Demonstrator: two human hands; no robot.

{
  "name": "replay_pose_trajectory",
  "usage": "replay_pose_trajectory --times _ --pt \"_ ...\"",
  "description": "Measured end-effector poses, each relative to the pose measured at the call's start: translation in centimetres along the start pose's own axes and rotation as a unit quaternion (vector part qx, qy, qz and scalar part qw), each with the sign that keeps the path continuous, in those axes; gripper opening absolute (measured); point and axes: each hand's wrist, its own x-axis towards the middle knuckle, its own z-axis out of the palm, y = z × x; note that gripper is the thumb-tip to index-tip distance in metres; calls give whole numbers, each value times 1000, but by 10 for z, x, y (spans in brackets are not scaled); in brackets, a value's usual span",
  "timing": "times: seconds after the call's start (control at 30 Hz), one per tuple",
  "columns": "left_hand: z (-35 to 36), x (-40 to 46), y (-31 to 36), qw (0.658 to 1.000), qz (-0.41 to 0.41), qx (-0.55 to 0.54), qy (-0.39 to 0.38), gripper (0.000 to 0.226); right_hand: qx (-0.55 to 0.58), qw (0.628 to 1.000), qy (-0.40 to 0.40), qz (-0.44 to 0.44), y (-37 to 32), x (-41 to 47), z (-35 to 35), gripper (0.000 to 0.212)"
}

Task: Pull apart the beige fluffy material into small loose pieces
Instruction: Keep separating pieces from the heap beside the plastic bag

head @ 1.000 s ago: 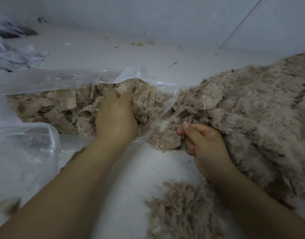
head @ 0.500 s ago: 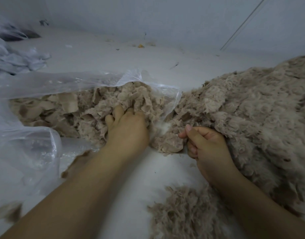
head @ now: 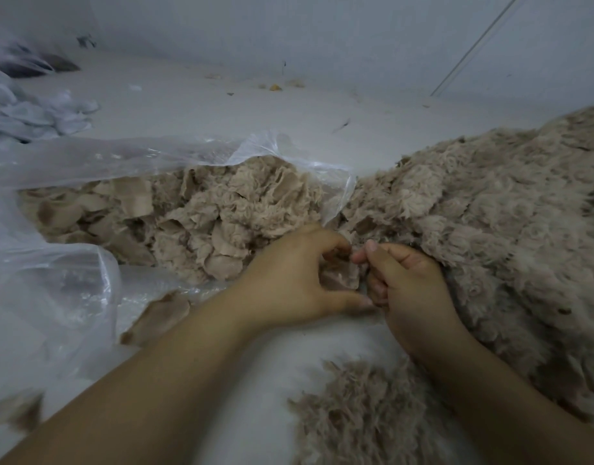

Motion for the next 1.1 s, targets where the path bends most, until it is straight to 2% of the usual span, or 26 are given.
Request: replay_pose_trajectory --times 0.03,0.13,0.2,0.23,0.3,0.43,0.57,0.7,0.83,0.97,1.1 --pt "2 0 0 1000 -2 17 -16 51 6 1000 5 3 0 0 0 29" --pt "6 1 1 1000 -5 0 11 15 38 999 -4 5 -3 -1 3 32" --pt "9 1 5 991 -52 -120 41 12 43 999 -19 3 -5 -2 4 44" --pt "10 1 7 975 -75 -203 46 12 36 999 -27 2 -6 -2 4 46" --pt "10 1 11 938 -115 -324 46 9 25 999 -42 2 -7 -3 5 38" --pt "13 2 13 902 -142 -404 53 12 54 997 -46 1 -10 -6 5 33" --pt "16 3 10 894 -152 -413 83 16 40 999 -10 -1 -3 -1 1 29" --pt "16 5 5 912 -162 -361 110 18 69 998 2 3 -1 2 0 43" --pt "16 6 3 918 -154 -343 127 23 75 997 -12 1 -1 2 0 30" --pt "17 6 7 902 -122 -389 146 15 64 998 -21 -2 -1 2 0 28" --pt "14 6 7 876 -120 -436 169 21 69 997 -17 -7 1 2 -1 41"
